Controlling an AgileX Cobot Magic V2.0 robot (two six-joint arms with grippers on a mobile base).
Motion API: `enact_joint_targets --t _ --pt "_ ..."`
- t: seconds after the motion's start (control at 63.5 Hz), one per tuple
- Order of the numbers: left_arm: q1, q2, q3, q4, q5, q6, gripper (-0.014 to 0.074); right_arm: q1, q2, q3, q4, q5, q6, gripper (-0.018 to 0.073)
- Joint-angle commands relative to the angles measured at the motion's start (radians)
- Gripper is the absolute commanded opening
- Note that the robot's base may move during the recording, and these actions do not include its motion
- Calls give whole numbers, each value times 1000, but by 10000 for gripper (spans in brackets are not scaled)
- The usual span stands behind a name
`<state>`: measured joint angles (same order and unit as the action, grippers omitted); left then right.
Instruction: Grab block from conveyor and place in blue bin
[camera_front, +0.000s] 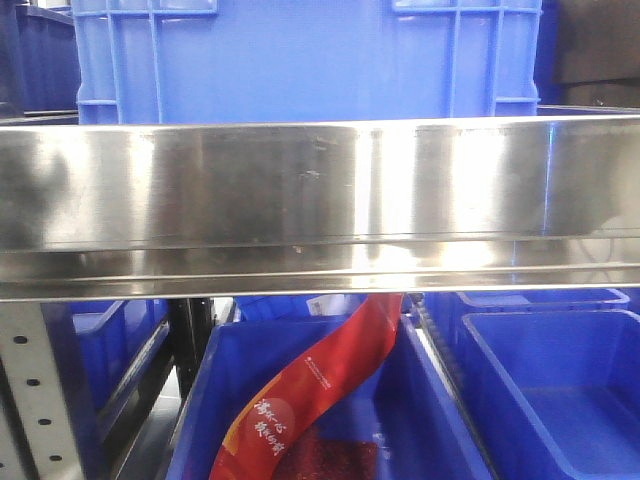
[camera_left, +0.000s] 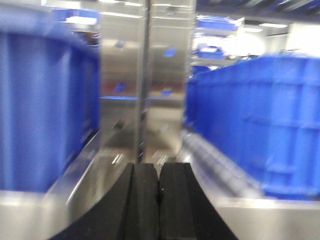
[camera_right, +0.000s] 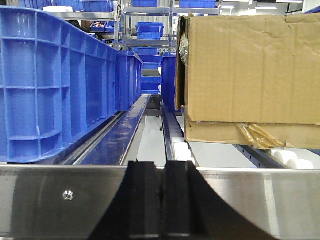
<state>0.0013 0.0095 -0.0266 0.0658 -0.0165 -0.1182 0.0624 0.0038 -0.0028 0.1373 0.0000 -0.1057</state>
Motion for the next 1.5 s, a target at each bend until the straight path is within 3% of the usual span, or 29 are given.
enact_joint_targets --t 0.0,0.126,0.252,0.425,1.48 --pt "39 -9 27 -26 -14 9 -111 -4 -4 3 -7 -12 -2 -168" --pt "61 -9 27 -45 54 9 -111 -4 -4 3 -7 -16 -2 -168" --pt "54 -9 27 -45 47 13 -111 -4 -4 3 -7 -16 -2 -168" --pt "34 -9 27 -43 -13 108 -111 -4 -4 3 -7 -16 -2 -168" --pt "34 -9 27 -66 -26 108 -111 -4 -4 3 -7 -16 -2 -168"
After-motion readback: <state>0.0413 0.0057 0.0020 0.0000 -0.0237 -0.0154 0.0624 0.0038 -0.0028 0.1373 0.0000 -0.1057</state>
